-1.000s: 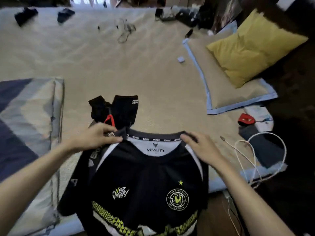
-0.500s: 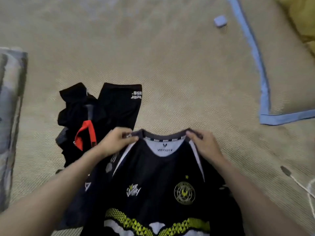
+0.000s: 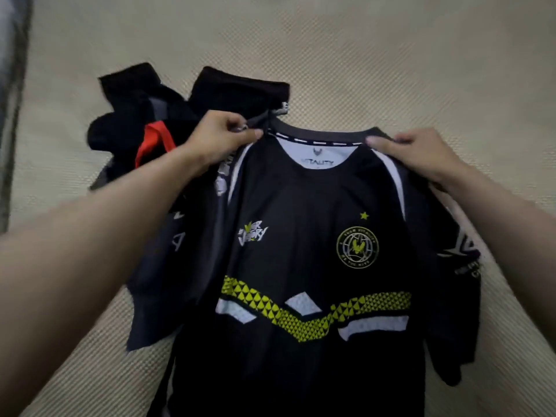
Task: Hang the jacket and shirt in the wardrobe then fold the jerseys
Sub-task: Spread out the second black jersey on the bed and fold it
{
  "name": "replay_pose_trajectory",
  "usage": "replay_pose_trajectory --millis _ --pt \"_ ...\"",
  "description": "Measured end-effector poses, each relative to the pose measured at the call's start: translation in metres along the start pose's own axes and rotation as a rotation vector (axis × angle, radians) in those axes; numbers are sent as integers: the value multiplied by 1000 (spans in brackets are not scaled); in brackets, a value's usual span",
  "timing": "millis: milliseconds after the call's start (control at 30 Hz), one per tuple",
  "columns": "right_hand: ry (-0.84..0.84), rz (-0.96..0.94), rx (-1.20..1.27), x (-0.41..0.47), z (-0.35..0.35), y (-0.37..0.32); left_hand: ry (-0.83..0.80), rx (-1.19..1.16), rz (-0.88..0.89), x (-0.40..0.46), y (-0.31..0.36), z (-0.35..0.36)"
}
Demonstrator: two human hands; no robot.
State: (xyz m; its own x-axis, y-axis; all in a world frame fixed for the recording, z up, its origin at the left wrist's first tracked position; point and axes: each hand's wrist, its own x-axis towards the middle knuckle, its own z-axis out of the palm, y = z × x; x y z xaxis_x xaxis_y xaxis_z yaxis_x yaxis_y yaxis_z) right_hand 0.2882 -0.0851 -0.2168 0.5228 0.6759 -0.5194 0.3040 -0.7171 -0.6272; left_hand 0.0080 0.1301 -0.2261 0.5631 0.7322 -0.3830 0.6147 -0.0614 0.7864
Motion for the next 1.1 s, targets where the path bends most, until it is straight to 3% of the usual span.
replay_pose_trajectory --millis 67,133,200,267,367,467,600,667,867,1100 --pt "-271 150 21 -24 -17 6 76 219 4 -20 2 9" --pt "-483 258 3 -48 -32 21 228 607 31 -57 5 30" --pt "-618 344 -1 -74 -43 38 372 874 218 -102 18 58" --pt "-667 414 28 -95 -48 58 270 864 436 -141 31 95" --pt "-591 476 118 -109 -59 83 -92 866 556 -176 39 161" --pt "-395 392 107 -120 -72 106 -257 884 546 -188 31 210" --pt "-51 309 173 -139 -82 119 -243 917 495 -191 26 234" --pt "23 295 161 -145 -88 133 -239 948 486 -193 27 235" --pt "-244 476 81 -181 -104 156 -213 1039 435 -197 36 243" --pt "164 432 302 -189 -119 180 -213 1091 383 -204 47 251"
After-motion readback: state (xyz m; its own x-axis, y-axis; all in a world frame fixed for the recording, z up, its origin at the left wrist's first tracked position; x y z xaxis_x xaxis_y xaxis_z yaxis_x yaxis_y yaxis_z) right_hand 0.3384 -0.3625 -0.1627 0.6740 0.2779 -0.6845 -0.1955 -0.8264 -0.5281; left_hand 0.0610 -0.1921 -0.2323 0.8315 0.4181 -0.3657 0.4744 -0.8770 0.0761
